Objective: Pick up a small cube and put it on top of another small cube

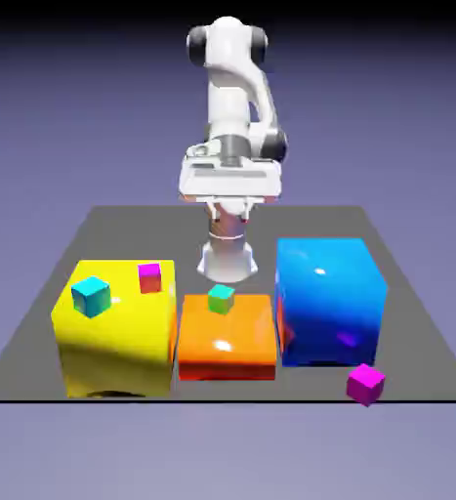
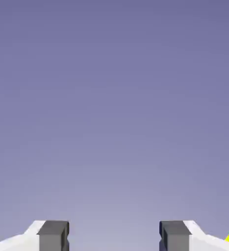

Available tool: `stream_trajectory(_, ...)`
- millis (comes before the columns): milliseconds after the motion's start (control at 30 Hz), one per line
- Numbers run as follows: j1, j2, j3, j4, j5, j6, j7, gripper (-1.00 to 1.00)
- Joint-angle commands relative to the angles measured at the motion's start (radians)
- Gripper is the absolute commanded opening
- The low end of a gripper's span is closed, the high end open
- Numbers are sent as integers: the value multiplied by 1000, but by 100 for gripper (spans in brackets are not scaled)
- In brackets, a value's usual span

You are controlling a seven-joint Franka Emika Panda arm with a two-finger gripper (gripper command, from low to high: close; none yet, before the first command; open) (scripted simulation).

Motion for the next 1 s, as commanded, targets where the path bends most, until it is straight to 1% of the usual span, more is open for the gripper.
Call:
stream_trajectory(0, 3, 36, 8, 31, 12, -26, 27, 0)
stream_trajectory(967, 76, 1087, 233, 916, 367, -781, 798, 0)
